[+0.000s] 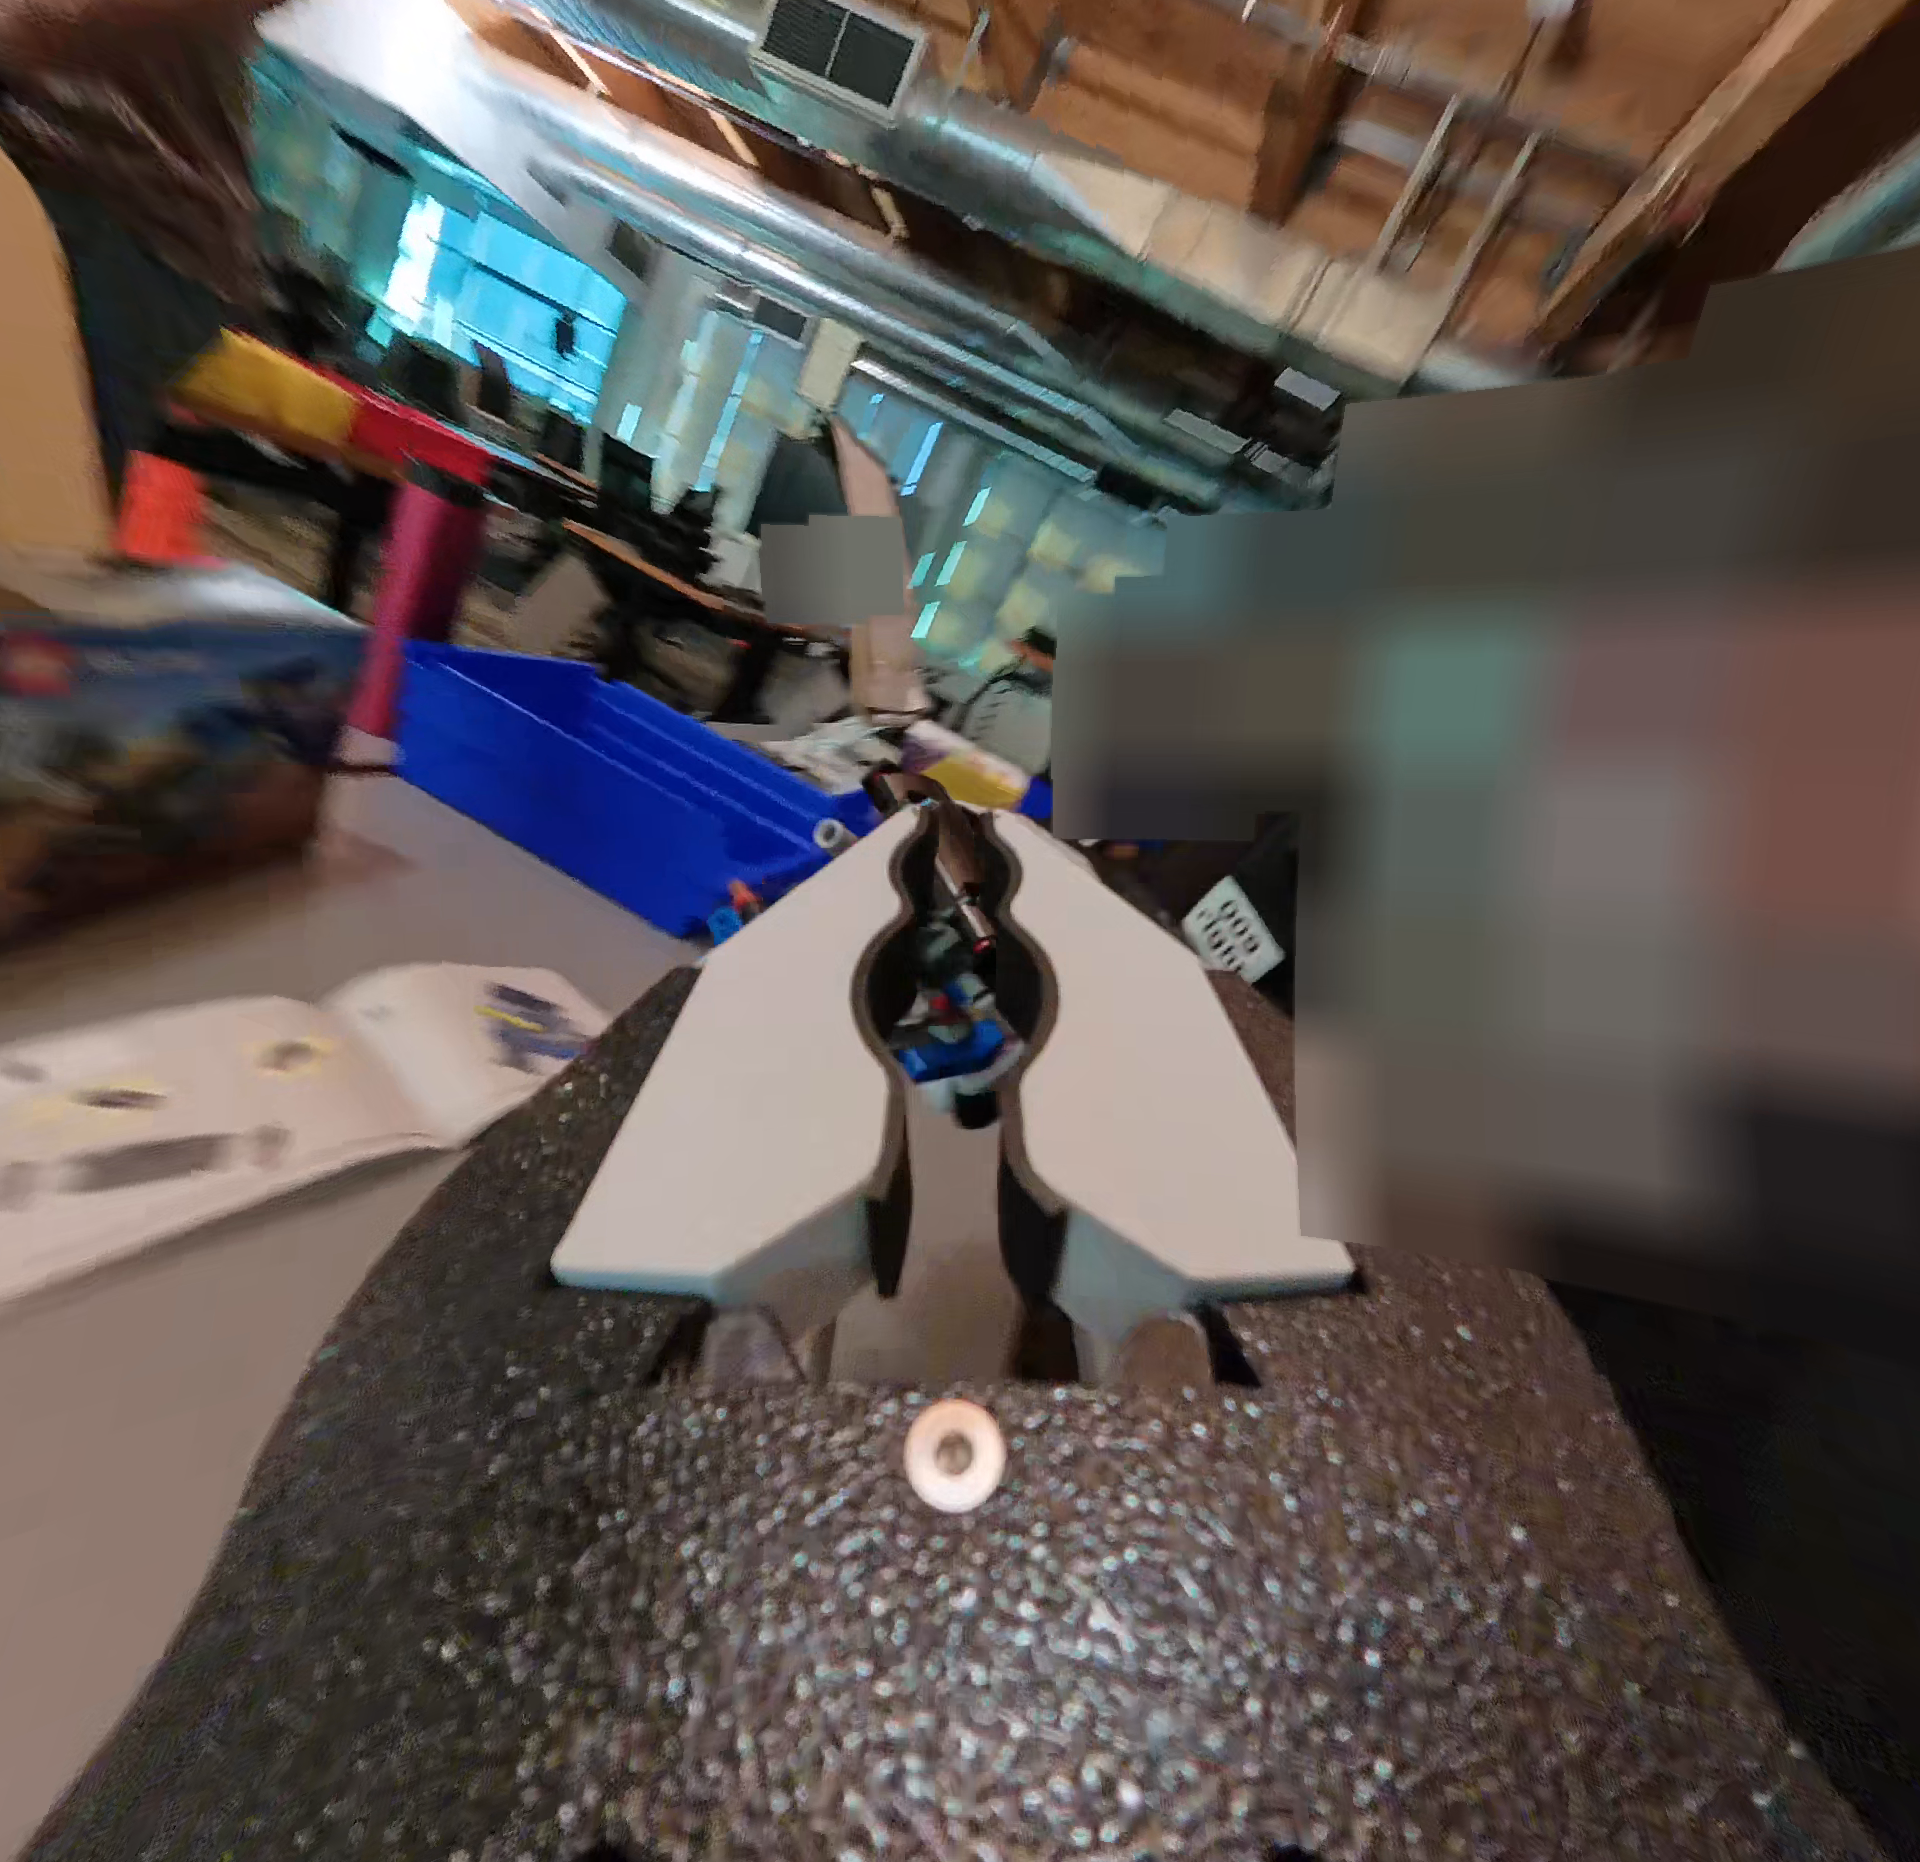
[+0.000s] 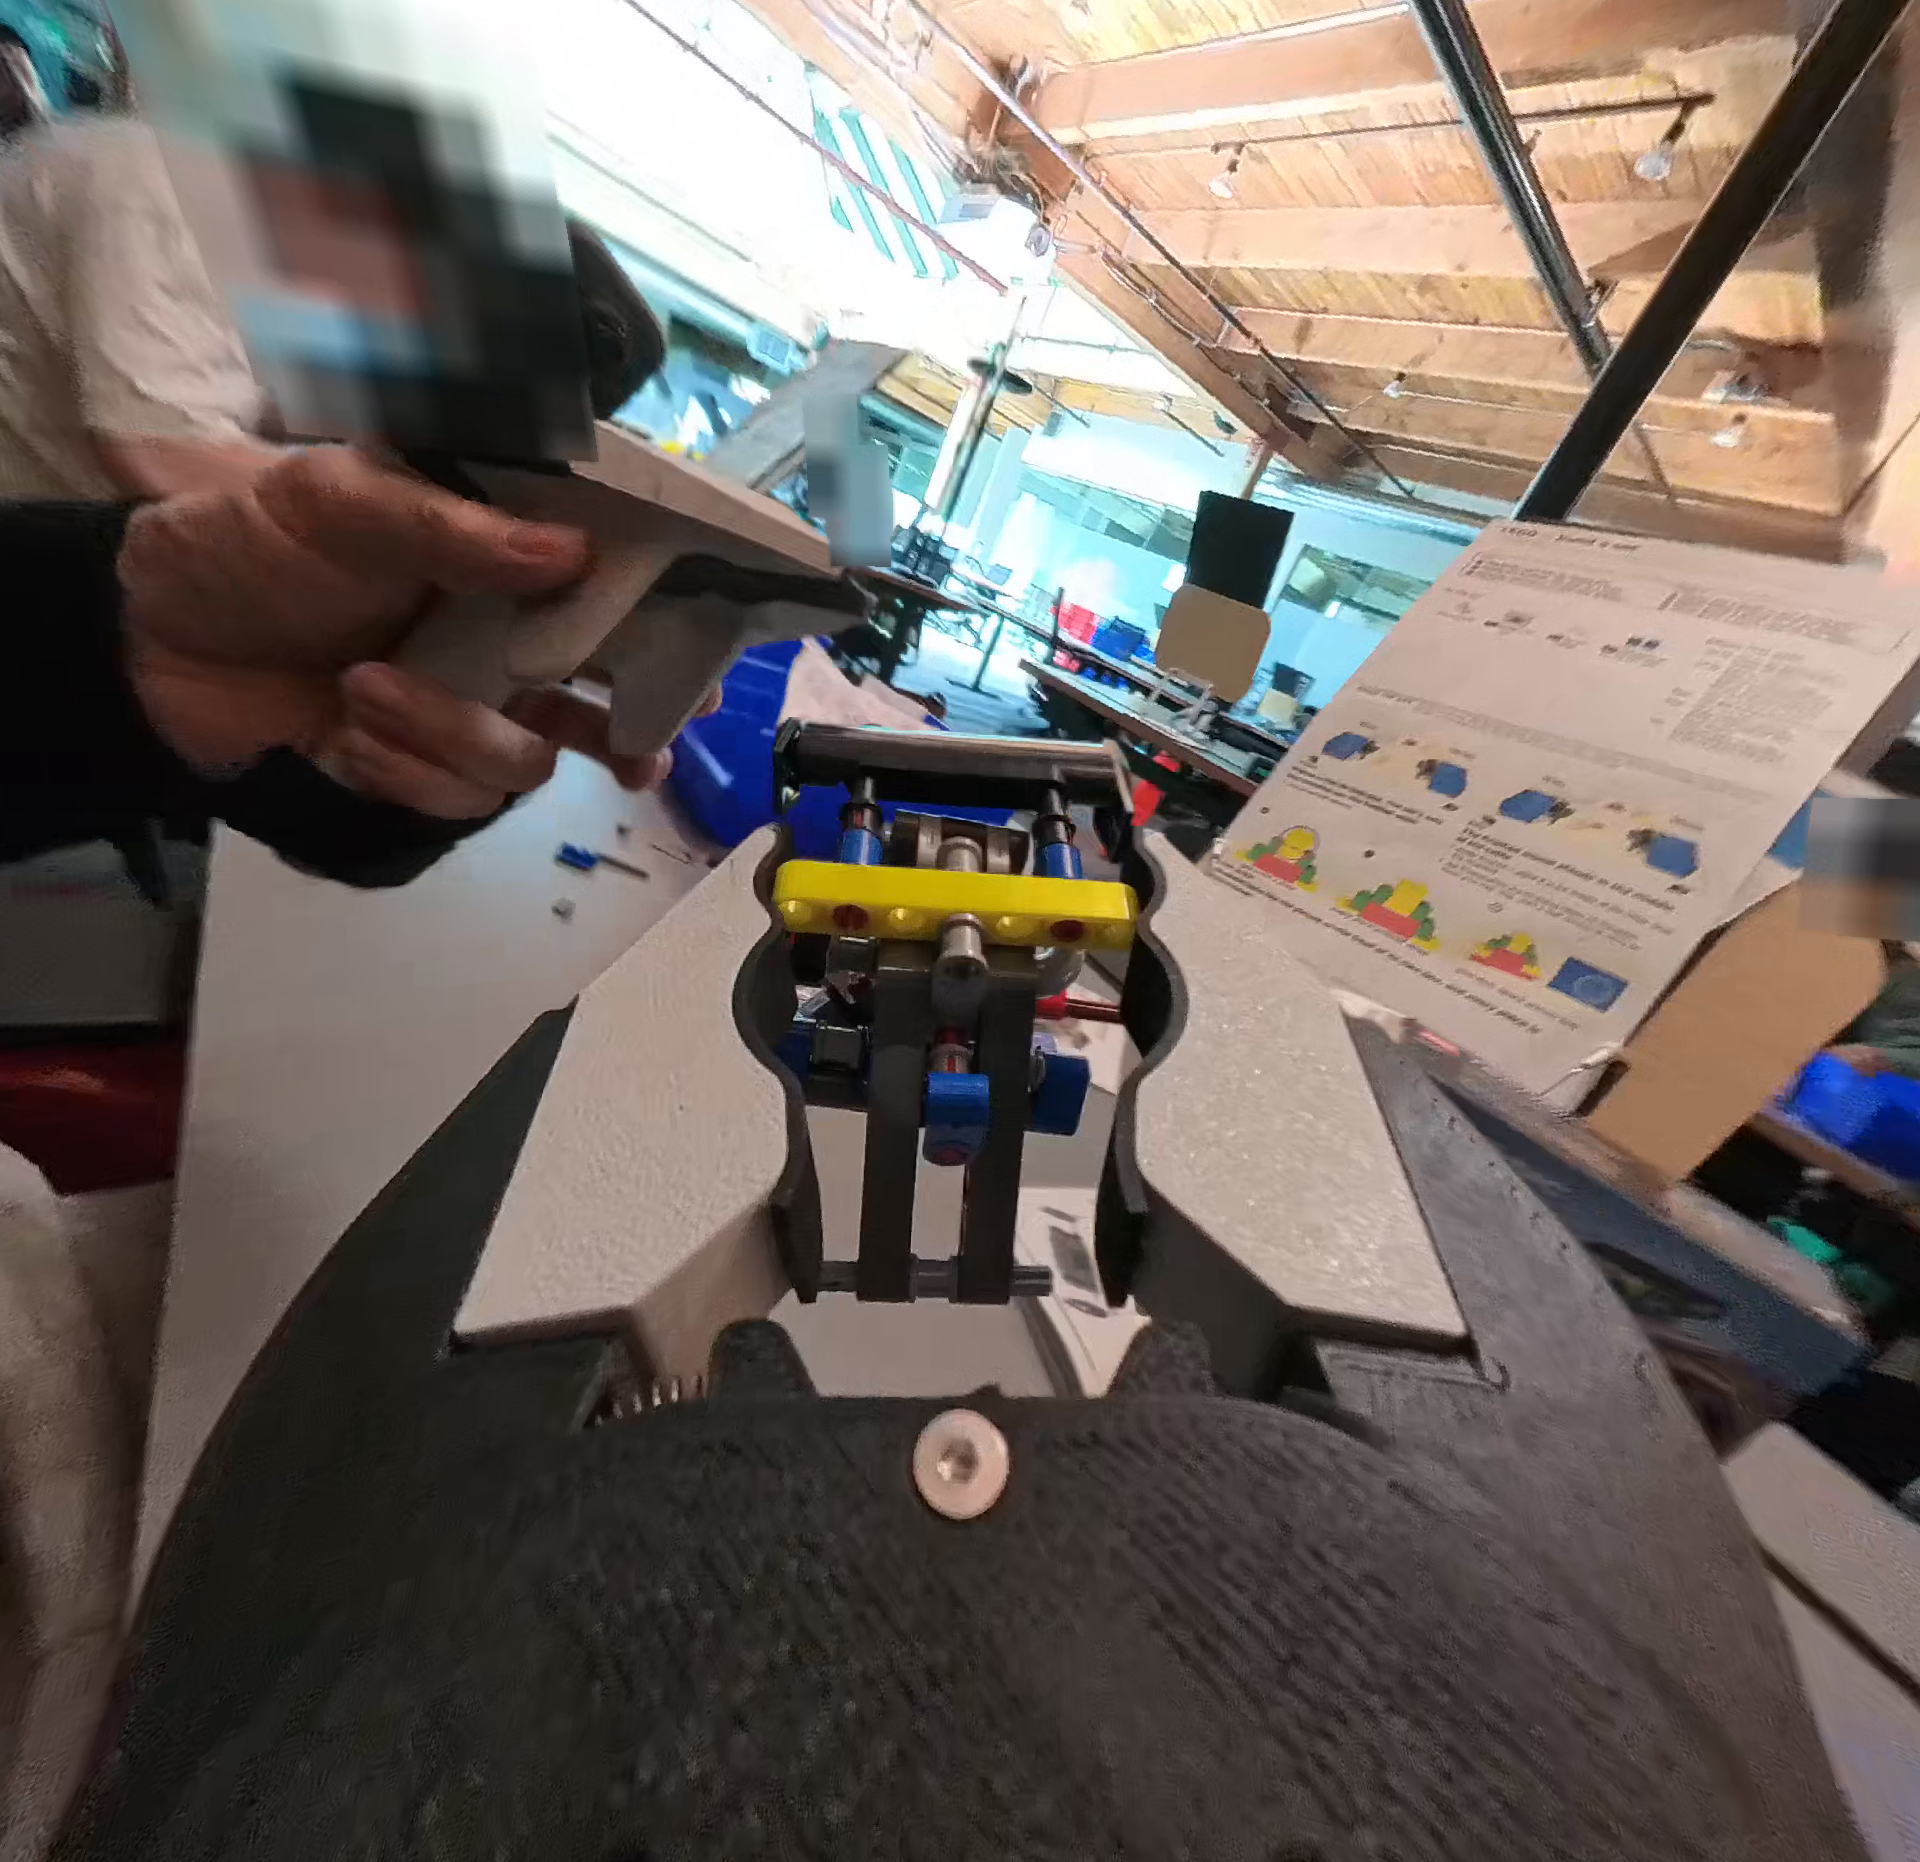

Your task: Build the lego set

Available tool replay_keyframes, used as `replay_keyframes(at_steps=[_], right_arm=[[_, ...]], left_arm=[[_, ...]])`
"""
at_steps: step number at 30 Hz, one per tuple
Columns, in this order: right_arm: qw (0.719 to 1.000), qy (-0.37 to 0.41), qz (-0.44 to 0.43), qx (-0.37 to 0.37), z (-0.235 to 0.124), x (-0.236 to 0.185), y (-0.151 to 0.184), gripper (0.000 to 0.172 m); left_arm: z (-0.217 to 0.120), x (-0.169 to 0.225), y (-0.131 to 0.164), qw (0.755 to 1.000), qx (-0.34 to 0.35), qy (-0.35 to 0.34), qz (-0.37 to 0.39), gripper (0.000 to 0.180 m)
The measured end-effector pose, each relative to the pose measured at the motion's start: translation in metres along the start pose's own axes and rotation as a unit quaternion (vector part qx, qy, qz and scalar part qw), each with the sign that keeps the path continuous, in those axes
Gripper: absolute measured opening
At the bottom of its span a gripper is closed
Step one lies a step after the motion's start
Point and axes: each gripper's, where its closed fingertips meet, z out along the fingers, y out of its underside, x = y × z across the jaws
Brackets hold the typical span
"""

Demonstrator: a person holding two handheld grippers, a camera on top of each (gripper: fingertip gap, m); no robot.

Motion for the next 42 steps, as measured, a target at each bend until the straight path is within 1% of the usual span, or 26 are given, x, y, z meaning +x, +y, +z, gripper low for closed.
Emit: replay_keyframes(at_steps=[1, 3, 4, 6, 9, 11, 12, 14, 15, 17, 19, 21, 23, 25, 26, 28, 30, 32, 36, 37, 39, 40, 42], right_arm=[[1.000, -0.012, 0.021, 0.013, 0.000, -0.001, 0.000, 0.060], [0.998, -0.032, 0.056, 0.027, 0.002, -0.004, 0.004, 0.060], [0.997, -0.036, 0.069, 0.030, 0.003, -0.004, 0.007, 0.060], [0.994, -0.047, 0.094, 0.031, 0.006, -0.006, 0.012, 0.060], [0.992, -0.051, 0.112, 0.008, 0.011, -0.009, 0.022, 0.060], [0.990, -0.067, 0.122, -0.027, 0.015, -0.016, 0.033, 0.060], [0.988, -0.074, 0.130, -0.049, 0.016, -0.019, 0.041, 0.061], [0.981, -0.076, 0.155, -0.090, 0.020, -0.021, 0.061, 0.061], [0.977, -0.080, 0.167, -0.104, 0.022, -0.023, 0.070, 0.060], [0.972, -0.092, 0.183, -0.119, 0.026, -0.030, 0.086, 0.060], [0.963, -0.102, 0.204, -0.140, 0.030, -0.037, 0.104, 0.060], [0.956, -0.119, 0.218, -0.158, 0.032, -0.046, 0.118, 0.060], [0.942, -0.147, 0.242, -0.178, 0.031, -0.057, 0.129, 0.060], [0.934, -0.160, 0.257, -0.191, 0.028, -0.060, 0.138, 0.060], [0.929, -0.162, 0.271, -0.191, 0.027, -0.060, 0.140, 0.060], [0.921, -0.172, 0.300, -0.180, 0.025, -0.059, 0.139, 0.061], [0.916, -0.174, 0.321, -0.164, 0.023, -0.056, 0.136, 0.061], [0.912, -0.192, 0.327, -0.154, 0.022, -0.059, 0.133, 0.061], [0.896, -0.217, 0.360, -0.145, 0.020, -0.065, 0.129, 0.061], [0.891, -0.220, 0.372, -0.138, 0.020, -0.065, 0.127, 0.060], [0.885, -0.221, 0.388, -0.133, 0.020, -0.064, 0.126, 0.060], [0.882, -0.226, 0.392, -0.132, 0.019, -0.065, 0.126, 0.060], [0.876, -0.233, 0.407, -0.113, 0.019, -0.064, 0.121, 0.061]], left_arm=[[-0.003, 0.000, -0.002, 0.999, -0.013, -0.018, 0.046, 0.007], [-0.008, -0.002, -0.003, 0.991, -0.045, -0.047, 0.115, 0.015], [-0.009, -0.002, -0.003, 0.988, -0.059, -0.051, 0.136, 0.019], [-0.012, -0.002, -0.001, 0.984, -0.076, -0.051, 0.153, 0.025], [-0.017, -0.009, 0.007, 0.980, -0.101, -0.048, 0.164, 0.032], [-0.019, -0.014, 0.016, 0.969, -0.127, -0.053, 0.204, 0.032], [-0.020, -0.018, 0.022, 0.959, -0.147, -0.056, 0.234, 0.033], [-0.023, -0.029, 0.040, 0.927, -0.206, -0.072, 0.306, 0.037], [-0.025, -0.037, 0.050, 0.903, -0.240, -0.081, 0.346, 0.039], [-0.029, -0.054, 0.069, 0.846, -0.298, -0.099, 0.432, 0.043], [-0.032, -0.068, 0.087, 0.792, -0.333, -0.107, 0.501, 0.044], [-0.032, -0.077, 0.106, 0.755, -0.354, -0.102, 0.542, 0.045], [-0.031, -0.082, 0.121, 0.732, -0.371, -0.094, 0.563, 0.044], [-0.029, -0.083, 0.128, 0.721, -0.377, -0.088, 0.574, 0.045], [-0.028, -0.083, 0.130, 0.718, -0.380, -0.083, 0.577, 0.042], [-0.025, -0.079, 0.133, 0.720, -0.386, -0.068, 0.572, 0.036], [-0.023, -0.071, 0.139, 0.728, -0.400, -0.046, 0.555, 0.036], [-0.019, -0.068, 0.137, 0.734, -0.404, -0.053, 0.544, 0.035], [-0.016, -0.068, 0.140, 0.719, -0.416, -0.053, 0.554, 0.029], [-0.017, -0.070, 0.141, 0.713, -0.422, -0.058, 0.557, 0.025], [-0.017, -0.073, 0.141, 0.704, -0.428, -0.067, 0.563, 0.024], [-0.017, -0.072, 0.142, 0.704, -0.429, -0.067, 0.562, 0.024], [-0.014, -0.068, 0.138, 0.719, -0.416, -0.072, 0.551, 0.023]])
